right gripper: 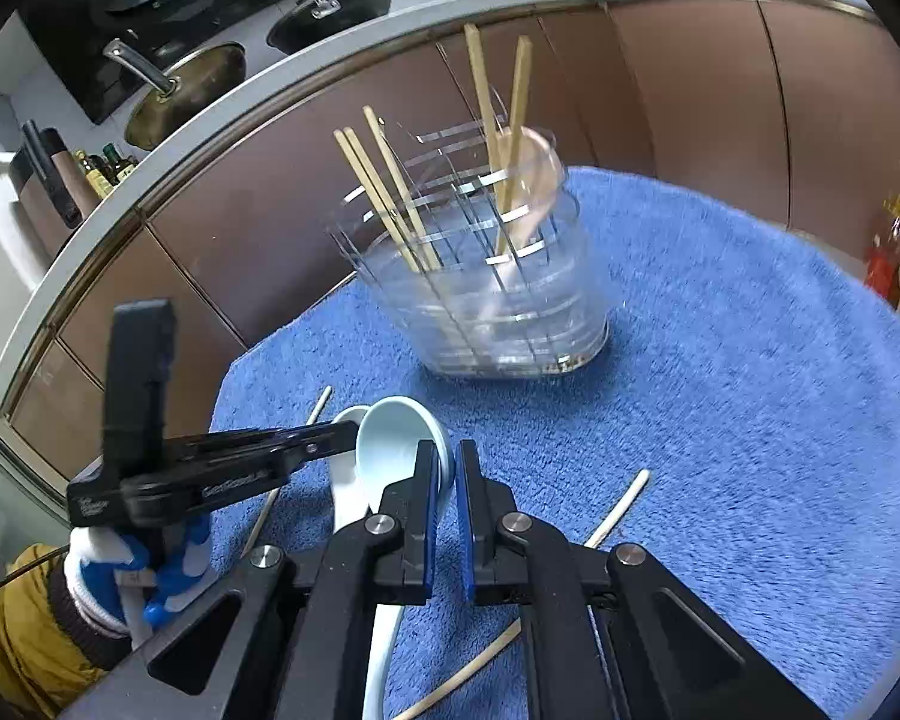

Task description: Organize utensils

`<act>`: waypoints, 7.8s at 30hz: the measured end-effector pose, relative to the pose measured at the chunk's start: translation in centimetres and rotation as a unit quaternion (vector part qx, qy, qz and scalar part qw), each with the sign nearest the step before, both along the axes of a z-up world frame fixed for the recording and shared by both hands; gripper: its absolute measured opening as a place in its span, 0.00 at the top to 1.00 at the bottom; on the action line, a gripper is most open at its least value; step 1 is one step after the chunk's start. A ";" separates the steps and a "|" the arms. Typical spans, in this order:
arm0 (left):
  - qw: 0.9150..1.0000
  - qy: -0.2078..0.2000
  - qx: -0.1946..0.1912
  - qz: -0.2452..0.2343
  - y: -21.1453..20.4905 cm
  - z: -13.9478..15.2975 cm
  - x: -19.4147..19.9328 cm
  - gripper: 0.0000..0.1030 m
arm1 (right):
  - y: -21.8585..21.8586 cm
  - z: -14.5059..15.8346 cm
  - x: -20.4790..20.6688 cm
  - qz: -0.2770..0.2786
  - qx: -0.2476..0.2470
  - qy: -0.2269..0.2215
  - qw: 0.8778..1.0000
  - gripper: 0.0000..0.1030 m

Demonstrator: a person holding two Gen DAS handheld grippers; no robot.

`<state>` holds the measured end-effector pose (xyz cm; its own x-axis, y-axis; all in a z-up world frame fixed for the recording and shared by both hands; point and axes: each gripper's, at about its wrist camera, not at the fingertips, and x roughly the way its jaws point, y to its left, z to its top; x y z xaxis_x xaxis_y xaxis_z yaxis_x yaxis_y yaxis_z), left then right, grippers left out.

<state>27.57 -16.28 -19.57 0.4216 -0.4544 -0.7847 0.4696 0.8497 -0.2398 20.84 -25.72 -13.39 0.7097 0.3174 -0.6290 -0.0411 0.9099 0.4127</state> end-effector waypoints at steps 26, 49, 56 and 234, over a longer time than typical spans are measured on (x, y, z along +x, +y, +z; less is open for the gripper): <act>0.930 -0.335 -0.067 0.135 -2.3 19.1 1.7 0.95 | 0.7 12.4 9.7 -0.118 -0.132 -0.278 0.944 0.94; 0.922 -0.347 -0.057 0.162 -4.2 11.1 3.1 0.78 | 1.5 6.6 9.0 -0.101 -0.194 -0.268 0.938 0.88; 0.925 -0.342 -0.065 0.152 -2.5 12.5 1.3 0.71 | 0.7 7.9 6.0 -0.118 -0.175 -0.259 0.942 0.80; 0.979 0.056 0.156 0.117 2.8 -2.9 8.3 0.96 | 0.7 -6.1 7.0 -0.003 -0.140 0.204 0.969 0.93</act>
